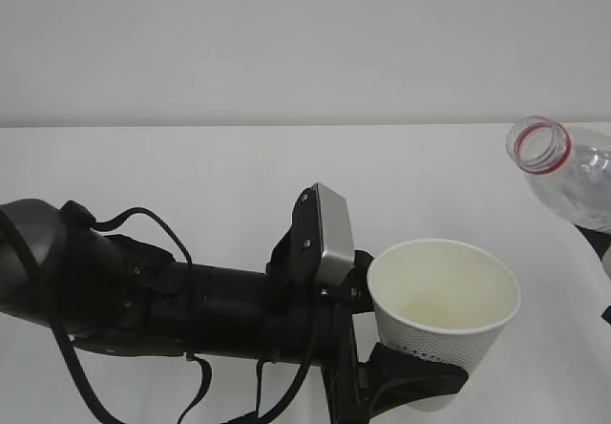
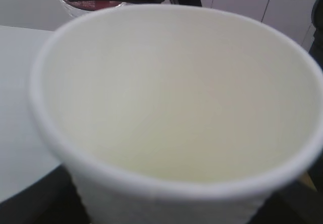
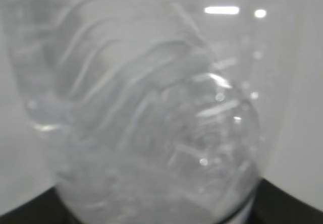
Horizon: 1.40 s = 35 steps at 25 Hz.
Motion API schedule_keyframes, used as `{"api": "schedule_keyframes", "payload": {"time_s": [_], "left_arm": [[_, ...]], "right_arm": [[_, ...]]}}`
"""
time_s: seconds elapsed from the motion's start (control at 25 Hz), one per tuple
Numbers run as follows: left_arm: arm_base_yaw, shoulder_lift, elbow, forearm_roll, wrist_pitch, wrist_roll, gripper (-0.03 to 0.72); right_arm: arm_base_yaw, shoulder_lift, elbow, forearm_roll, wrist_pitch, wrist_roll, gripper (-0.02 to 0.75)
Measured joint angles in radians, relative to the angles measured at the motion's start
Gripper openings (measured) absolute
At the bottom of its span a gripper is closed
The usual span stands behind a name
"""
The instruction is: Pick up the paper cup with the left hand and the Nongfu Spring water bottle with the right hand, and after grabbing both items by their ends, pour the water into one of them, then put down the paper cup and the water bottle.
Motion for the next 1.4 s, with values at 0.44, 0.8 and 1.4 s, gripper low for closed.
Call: {"api": "schedule_keyframes", "payload": {"time_s": [0.44,0.8,1.4], "left_arm": [[0.000,0.000,0.000,0.000,-0.001,0.000,0.568],[0.000,0.000,0.000,0.000,-0.001,0.000,0.567],[0.000,0.000,0.000,0.000,-0.001,0.000,0.563]], "right_arm": [[0.000,0.000,0.000,0.000,-0.024,-0.073,0.396],[0.000,0.000,0.000,-0.002,-0.037,-0.135,0.396],[0.000,0.000,-0.004,-0.002,-0.078,-0.189,0.395]]}}
